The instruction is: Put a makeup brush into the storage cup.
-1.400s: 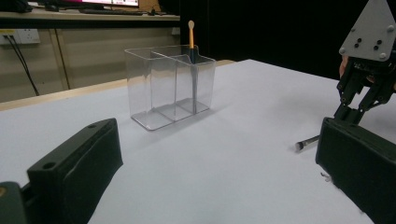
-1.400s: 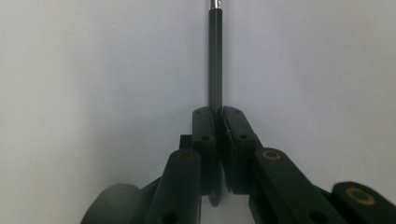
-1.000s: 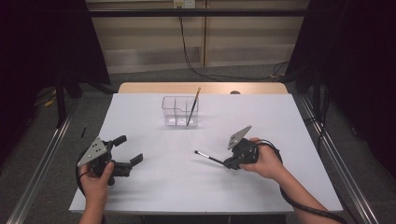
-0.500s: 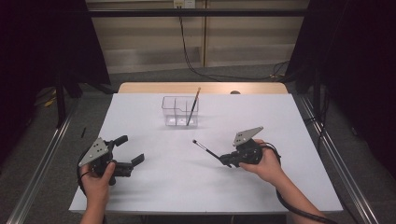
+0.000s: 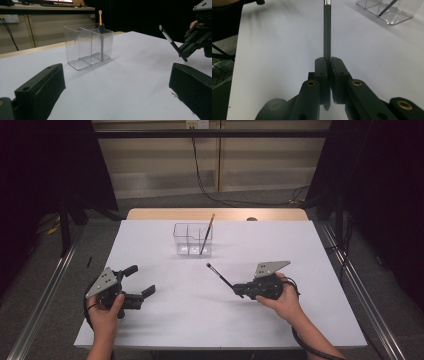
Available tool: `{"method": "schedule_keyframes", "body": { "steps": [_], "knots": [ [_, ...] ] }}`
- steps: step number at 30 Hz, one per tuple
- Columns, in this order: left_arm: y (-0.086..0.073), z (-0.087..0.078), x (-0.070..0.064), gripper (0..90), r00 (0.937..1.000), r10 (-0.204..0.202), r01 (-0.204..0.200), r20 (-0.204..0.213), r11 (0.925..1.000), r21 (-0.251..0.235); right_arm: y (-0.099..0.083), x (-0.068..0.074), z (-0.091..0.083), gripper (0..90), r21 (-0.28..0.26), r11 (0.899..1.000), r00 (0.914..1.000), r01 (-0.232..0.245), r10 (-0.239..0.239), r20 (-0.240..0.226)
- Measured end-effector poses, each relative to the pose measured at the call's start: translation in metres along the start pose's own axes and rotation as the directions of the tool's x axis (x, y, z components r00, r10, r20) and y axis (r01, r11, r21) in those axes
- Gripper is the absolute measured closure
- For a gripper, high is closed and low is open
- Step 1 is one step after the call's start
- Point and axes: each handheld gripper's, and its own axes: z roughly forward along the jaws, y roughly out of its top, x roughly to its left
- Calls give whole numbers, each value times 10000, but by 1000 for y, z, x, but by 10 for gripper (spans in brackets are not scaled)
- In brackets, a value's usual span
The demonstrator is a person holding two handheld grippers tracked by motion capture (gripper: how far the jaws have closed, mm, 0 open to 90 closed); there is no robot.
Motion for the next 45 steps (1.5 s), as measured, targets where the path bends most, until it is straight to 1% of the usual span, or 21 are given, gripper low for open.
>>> {"method": "schedule_keyframes", "body": {
  "steps": [1,3,12,14,16,17,18,21,23,26,30,36,40,45],
  "knots": [
    [0,0,-1,3,10000,-65,65,17,10000,-12,0,0,-1,849,-157,9999,10000,-10,10,9],
    [0,1,-1,3,10000,-55,55,34,10000,10,-1,0,-2,849,-410,9992,10000,-18,20,56],
    [0,4,-1,3,9999,-3,3,102,10000,68,1,1,-8,849,-1133,9936,9999,13,4,145],
    [0,4,-2,3,9999,-71,71,111,10000,39,1,1,-9,849,-1289,9916,9998,58,-34,192],
    [0,5,-1,3,9999,-41,40,114,10000,43,1,1,-9,849,-1370,9906,9999,28,-5,171],
    [0,6,-2,3,9998,-132,132,150,9999,30,1,1,-9,849,-1440,9896,9998,38,-11,190],
    [0,6,-1,3,9999,-49,48,110,10000,68,1,0,-10,849,-1468,9892,9998,28,-2,173],
    [-1,9,-2,3,9998,-100,99,190,9999,94,1,-1,-10,849,-1574,9875,9999,-19,42,145],
    [-1,10,-3,3,9997,-74,71,221,9999,131,0,-1,-11,849,-1670,9860,9998,-8,43,205],
    [-1,12,-3,0,9994,-99,95,325,9999,120,-1,-1,-12,850,-1863,9825,9997,-48,93,235],
    [0,14,-4,0,9993,-70,66,354,9999,124,-2,0,-13,850,-2155,9764,9996,-127,180,226],
    [1,13,-4,0,9993,-113,109,360,9999,107,1,2,-11,850,-2300,9732,9998,-42,90,198],
    [1,12,-4,0,9994,-123,120,335,9999,92,2,3,-11,849,-2493,9684,9998,-32,84,194],
    [1,13,-5,0,9989,-220,216,411,9997,91,3,4,-10,849,-2690,9631,9999,4,39,155]
  ]
}}
